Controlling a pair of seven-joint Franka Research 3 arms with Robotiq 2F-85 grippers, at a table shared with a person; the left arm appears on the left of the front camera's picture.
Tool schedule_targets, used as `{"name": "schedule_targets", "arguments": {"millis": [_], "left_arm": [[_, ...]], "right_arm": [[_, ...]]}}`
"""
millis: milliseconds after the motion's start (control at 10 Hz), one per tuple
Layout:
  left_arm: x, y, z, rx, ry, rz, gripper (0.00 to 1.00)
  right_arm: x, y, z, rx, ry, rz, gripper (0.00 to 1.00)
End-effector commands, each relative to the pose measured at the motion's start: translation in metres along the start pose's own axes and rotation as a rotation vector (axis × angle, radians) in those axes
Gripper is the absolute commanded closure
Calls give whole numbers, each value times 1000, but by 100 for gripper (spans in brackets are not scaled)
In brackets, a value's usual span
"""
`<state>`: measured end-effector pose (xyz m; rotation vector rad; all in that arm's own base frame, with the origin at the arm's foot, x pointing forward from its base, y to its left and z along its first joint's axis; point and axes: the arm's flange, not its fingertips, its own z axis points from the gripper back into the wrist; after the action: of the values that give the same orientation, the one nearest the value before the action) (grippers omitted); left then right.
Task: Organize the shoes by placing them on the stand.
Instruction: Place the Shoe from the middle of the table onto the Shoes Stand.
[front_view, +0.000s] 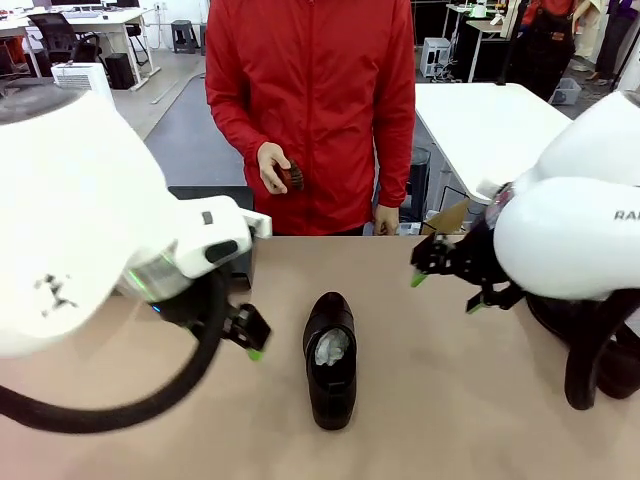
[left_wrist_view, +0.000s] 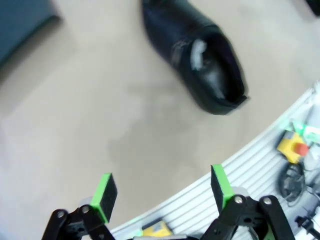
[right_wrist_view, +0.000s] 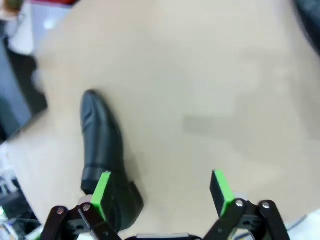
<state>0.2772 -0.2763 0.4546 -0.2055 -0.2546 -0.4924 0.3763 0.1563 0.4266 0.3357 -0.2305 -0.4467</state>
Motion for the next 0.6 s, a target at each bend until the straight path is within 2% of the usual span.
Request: {"name": "schedule_targets", "arguments": {"millis": [0, 100, 200, 300, 400, 500], "left_arm": [[15, -26, -37, -97, 13, 5, 3], [18, -28, -47, -48, 30, 23, 3], [-1, -23, -16, -44, 9, -9, 3], [-1, -23, -16, -44, 9, -9, 3], [4, -36, -41, -60, 29, -8, 3], [17, -53, -41, -34, 38, 8, 3]], "right_arm": [[-13, -39, -28, -21, 13, -138, 0], [-10, -46, -32, -23, 35, -184, 0], [14, -15, -10, -24, 7, -72, 0], [14, -15, -10, -24, 7, -72, 0], [22, -27, -24, -50, 27, -126, 0], [22, -22, -30, -58, 33, -117, 0]]}}
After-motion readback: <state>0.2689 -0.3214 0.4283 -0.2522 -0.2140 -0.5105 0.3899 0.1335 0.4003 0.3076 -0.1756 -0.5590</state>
